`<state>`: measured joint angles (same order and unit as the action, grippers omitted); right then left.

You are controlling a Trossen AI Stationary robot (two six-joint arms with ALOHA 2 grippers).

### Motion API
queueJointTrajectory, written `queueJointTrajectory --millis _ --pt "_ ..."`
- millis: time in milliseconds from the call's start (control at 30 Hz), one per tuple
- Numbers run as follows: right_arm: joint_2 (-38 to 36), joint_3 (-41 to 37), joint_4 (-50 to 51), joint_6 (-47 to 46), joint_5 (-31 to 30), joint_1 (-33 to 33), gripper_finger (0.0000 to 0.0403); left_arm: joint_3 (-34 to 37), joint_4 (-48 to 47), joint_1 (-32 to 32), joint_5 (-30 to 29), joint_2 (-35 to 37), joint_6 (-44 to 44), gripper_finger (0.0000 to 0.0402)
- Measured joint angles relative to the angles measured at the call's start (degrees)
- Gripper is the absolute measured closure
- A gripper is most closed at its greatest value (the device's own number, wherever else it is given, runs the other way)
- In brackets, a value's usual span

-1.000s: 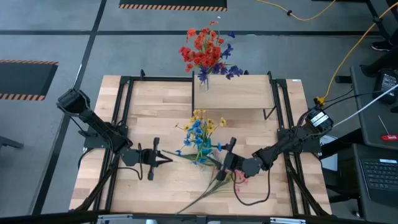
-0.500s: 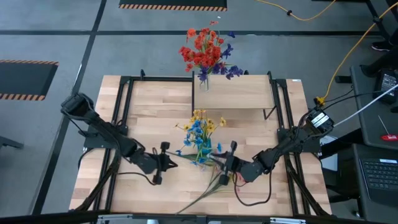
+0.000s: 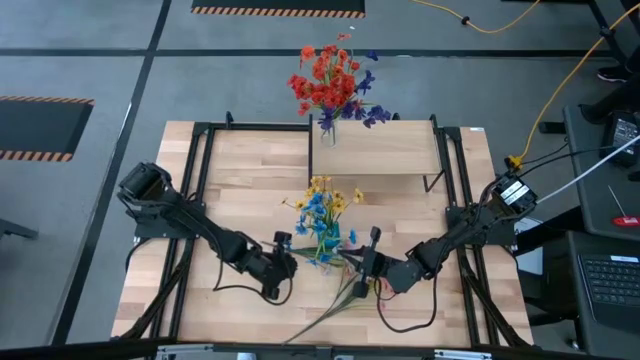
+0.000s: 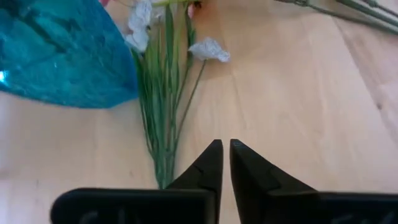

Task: Pick and place flowers into a vace then onto a shelf
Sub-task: Put the white flowers into the blue vase

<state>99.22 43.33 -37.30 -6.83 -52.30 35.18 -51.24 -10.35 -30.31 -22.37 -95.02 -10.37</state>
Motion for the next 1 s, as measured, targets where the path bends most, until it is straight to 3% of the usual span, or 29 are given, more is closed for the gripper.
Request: queueJointTrajectory --millis 700,900,1000 --pt "0.02 0.02 1.64 -0.51 1.58 0.0 0.04 -0.05 4.18 0.77 -9.31 -0.62 2.88 0.0215" --pt "0.02 0.02 1.64 -0.62 1.58 0.0 0.0389 -0.05 4.58 5.52 2.95 -1.07 -0.44 0.0212" --pt "0.02 0.02 1.64 -0.62 1.58 -0.01 0.0389 0.02 3.89 7.62 3.94 -2.03 1.17 0.0214"
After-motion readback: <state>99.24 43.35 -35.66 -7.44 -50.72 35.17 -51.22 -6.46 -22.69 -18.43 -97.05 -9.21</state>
